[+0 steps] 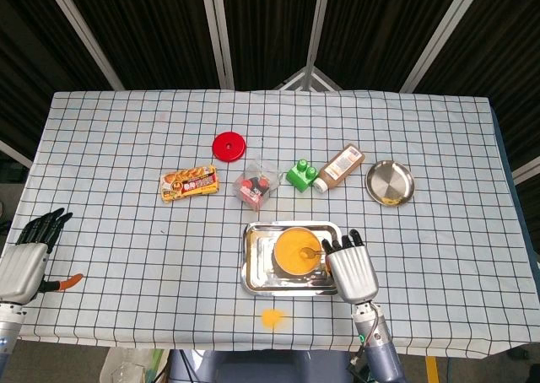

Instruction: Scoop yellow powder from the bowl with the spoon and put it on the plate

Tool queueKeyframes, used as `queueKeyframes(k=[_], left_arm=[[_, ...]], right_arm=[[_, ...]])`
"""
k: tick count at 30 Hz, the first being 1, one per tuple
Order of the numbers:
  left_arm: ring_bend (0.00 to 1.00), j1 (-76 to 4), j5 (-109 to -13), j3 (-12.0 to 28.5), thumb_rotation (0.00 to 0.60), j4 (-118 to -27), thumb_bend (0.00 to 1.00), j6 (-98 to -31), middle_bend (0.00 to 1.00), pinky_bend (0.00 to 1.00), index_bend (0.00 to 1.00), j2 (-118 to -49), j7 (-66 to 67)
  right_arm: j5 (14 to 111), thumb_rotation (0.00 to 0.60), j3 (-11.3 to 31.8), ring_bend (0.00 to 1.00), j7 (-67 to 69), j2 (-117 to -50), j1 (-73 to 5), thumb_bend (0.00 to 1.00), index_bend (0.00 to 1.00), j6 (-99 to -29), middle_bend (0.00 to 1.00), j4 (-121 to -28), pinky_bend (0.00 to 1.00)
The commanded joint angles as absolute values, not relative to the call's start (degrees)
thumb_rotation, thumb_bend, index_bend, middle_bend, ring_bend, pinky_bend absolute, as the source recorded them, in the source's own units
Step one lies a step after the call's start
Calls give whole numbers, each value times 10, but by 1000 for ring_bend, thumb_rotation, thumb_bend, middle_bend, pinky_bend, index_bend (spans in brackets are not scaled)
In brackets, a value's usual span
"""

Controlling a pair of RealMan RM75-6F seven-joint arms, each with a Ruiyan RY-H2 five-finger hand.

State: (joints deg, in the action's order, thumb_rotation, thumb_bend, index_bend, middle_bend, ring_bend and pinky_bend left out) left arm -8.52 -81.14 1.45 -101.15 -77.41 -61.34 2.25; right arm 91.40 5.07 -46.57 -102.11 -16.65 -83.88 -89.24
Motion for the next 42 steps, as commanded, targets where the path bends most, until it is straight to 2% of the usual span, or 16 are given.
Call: queueKeyframes(k=[1,5,15,23,31,37,42], left_arm=[[0,-85,-811,14,600,-1011,0,-774,0,0,0,-614,23],[0,-85,-812,14,600,-1011,0,-774,0,0,0,-613,23],[0,-85,-812,14,600,-1011,0,-774,0,0,0,-614,22],[0,-86,-811,14,600,-1011,0,-771,0,0,0,-613,23],[0,-86,-810,13,600,-1013,0,-770,0,0,0,-612,22],[0,-85,-807,14,600,-1014,0,-771,0,0,0,-613,24],[0,-86,-806,15,600,-1013,0,-771,0,0,0,-615,27]], right_arm=[[927,600,48,556,-462,-1019,-168,712,973,-844,708,-881,365],[949,600,36,556,-458,-1019,-171,713,973,-846,708,-845,365],[982,600,38,556,-444,-1023,-181,712,973,-856,708,-808,365],[929,600,57,556,-439,-1020,-166,712,974,-846,708,-852,365],[852,600,115,556,-442,-981,-160,713,973,-839,708,-914,365],[745,600,194,556,-428,-955,-172,712,973,-810,708,-923,365],[656,600,257,556,-414,-943,-199,711,973,-769,708,-887,365]])
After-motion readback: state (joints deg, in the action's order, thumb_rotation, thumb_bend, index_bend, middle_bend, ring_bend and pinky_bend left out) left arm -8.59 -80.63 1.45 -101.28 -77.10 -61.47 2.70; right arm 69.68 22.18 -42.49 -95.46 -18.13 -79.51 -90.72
